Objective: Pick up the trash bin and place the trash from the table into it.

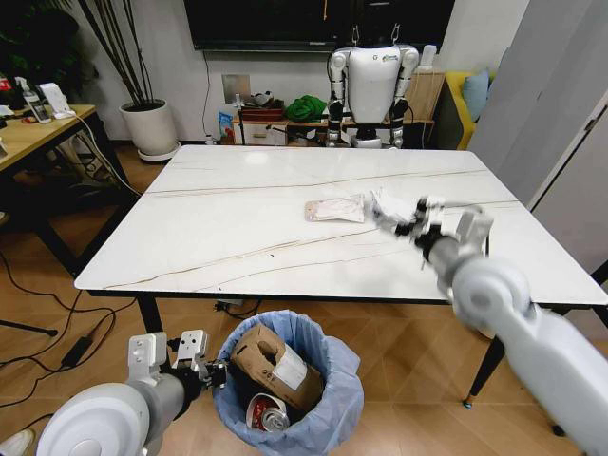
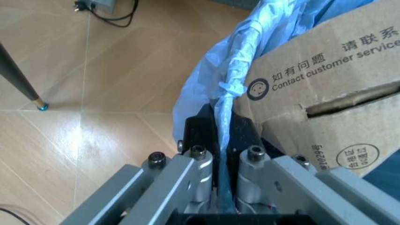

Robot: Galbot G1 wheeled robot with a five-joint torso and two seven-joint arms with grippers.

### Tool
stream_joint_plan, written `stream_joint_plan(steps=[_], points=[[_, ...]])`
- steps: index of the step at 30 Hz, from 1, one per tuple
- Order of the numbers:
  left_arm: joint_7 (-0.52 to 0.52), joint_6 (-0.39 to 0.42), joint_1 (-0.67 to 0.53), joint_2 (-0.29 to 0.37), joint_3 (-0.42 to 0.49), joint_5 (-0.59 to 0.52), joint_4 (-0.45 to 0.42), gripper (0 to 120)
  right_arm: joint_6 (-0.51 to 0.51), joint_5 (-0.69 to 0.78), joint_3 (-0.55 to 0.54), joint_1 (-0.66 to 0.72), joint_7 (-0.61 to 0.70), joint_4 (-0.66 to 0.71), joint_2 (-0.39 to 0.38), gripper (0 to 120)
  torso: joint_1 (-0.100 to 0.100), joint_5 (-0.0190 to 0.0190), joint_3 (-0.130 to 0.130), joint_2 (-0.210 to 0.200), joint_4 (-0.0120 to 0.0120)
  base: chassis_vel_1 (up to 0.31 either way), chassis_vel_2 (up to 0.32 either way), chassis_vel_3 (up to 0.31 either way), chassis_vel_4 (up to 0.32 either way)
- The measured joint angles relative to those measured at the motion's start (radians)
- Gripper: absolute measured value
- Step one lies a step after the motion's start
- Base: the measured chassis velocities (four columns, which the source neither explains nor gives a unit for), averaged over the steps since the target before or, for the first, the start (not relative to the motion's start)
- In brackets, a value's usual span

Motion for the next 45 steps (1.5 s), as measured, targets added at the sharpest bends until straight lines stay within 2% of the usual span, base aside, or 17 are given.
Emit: stream_joint_plan(steps=[16,28,30,36,38,42,44,45], points=[[0.007,0.0,0.0,0.007,0.001,-0.005,0.0,0,-0.012,-0.154,-0.167,0.194,-0.026,-0.383,0.152,100,0.0,0.0001,0.0,0.0,-0.0002,0.0,0.0,0.0,0.0],[0.008,0.0,-0.01,-0.001,-0.005,-0.013,0.0,0,-0.008,-0.188,-0.21,0.273,-0.044,-0.497,0.231,98,0.0,0.0,0.0,0.0,-0.0001,0.0,0.0,0.0,0.0],[0.009,0.0,-0.011,-0.001,-0.005,-0.014,0.0,0,-0.008,-0.19,-0.211,0.276,-0.044,-0.503,0.235,94,0.0,0.0,0.0,0.0,-0.0001,0.0,0.0,0.0,0.0],[0.011,0.0,-0.023,-0.002,-0.005,-0.018,0.0,0,-0.003,-0.21,-0.215,0.289,-0.054,-0.55,0.259,67,0.0,0.0,0.0,0.0,-0.0003,0.0,0.0,0.0,0.0],[0.011,0.0,-0.023,-0.002,-0.005,-0.018,0.0,0,-0.003,-0.211,-0.215,0.289,-0.054,-0.551,0.26,67,0.0,0.0,0.0,0.0,-0.0003,0.0,0.0,0.0,0.0],[0.013,0.0,-0.027,-0.002,-0.006,-0.019,0.0,0,0.004,-0.224,-0.218,0.289,-0.061,-0.569,0.264,45,0.0,0.0,0.0,0.0,-0.0003,0.0,0.0,0.0,0.0],[0.014,0.0,-0.03,-0.003,-0.006,-0.019,0.0,0,0.006,-0.225,-0.22,0.289,-0.061,-0.572,0.266,36,0.0,0.0001,0.0,0.0,-0.0003,0.0,0.0,0.0,0.0],[0.014,0.0,-0.03,-0.003,-0.006,-0.019,0.0,0,0.006,-0.225,-0.22,0.289,-0.061,-0.572,0.266,36,0.0,0.0001,0.0,0.0,-0.0003,0.0,0.0,0.0,0.0]])
